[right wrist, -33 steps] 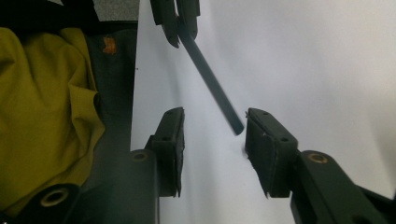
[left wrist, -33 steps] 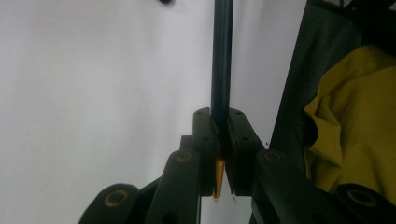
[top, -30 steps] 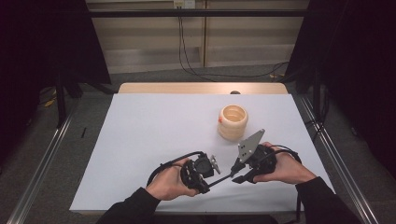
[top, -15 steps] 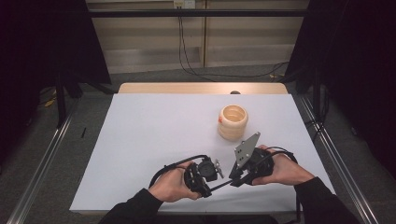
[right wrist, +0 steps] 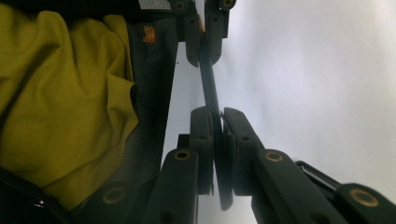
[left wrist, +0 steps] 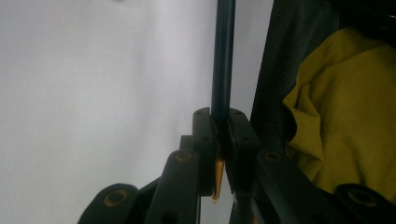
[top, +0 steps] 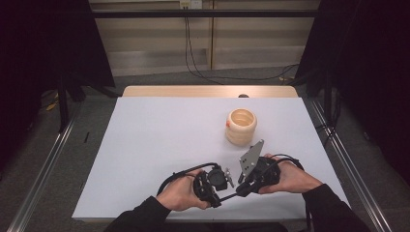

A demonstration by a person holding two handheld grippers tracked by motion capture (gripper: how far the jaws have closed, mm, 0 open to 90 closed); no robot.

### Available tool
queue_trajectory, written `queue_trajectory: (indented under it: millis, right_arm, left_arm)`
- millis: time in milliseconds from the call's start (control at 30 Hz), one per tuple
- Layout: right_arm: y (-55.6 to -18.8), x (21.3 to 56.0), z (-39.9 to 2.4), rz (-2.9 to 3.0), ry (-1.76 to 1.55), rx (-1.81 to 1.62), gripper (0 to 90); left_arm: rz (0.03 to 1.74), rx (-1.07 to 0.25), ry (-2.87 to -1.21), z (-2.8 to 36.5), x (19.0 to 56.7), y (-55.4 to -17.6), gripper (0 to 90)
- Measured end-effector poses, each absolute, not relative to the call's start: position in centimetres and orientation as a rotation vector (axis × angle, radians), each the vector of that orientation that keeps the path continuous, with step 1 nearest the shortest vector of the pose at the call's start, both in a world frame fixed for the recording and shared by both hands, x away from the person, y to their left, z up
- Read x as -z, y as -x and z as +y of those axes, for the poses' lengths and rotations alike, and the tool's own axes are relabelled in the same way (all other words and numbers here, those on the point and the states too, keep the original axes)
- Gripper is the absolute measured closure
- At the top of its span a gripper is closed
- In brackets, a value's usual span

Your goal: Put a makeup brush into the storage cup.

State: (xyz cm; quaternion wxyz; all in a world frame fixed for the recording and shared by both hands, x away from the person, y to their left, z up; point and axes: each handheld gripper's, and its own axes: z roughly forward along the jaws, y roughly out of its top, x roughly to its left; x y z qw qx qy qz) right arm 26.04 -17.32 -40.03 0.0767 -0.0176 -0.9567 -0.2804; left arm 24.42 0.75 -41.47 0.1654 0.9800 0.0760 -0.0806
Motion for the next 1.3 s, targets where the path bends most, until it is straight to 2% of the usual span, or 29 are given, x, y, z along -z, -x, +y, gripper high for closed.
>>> queue_trajectory:
  millis: [167,333,433,533,700,1100,1133,1200,1300]
  right_arm:
    - [-26.0,40.0,-17.4,-2.859,0.030,0.848,83.2]
    - [-25.9,40.1,-17.2,-2.856,0.023,0.841,80.7]
    - [-25.9,40.2,-17.1,-2.842,0.014,0.823,84.7]
    - [-25.8,40.2,-17.2,-2.836,0.018,0.831,85.0]
    - [-25.7,40.2,-17.2,-2.843,0.018,0.845,85.1]
    - [-25.9,40.1,-17.7,-2.865,0.047,0.875,85.3]
    - [-25.8,40.1,-17.6,-2.867,0.048,0.874,85.3]
    - [-25.8,40.1,-17.7,-2.865,0.052,0.875,85.2]
    - [-25.9,40.1,-17.7,-2.868,0.060,0.883,85.2]
  left_arm:
    - [0.199,0.271,-2.784,0.8,41.2,-24.5,83.7]
    - [0.203,0.260,-2.779,0.8,41.2,-24.3,83.8]
    - [0.149,0.263,-2.798,0.8,41.1,-24.5,83.6]
    - [0.194,0.271,-2.766,0.8,41.2,-24.3,83.6]
    - [0.122,0.266,-2.777,0.9,41.1,-24.6,83.5]
    - [0.137,0.247,-2.703,1.7,41.0,-25.4,81.4]
    - [0.184,0.245,-2.676,1.7,41.2,-25.2,80.2]
    - [0.167,0.217,-2.674,1.7,41.1,-25.2,77.0]
    - [0.195,0.186,-2.645,1.8,41.0,-25.2,67.8]
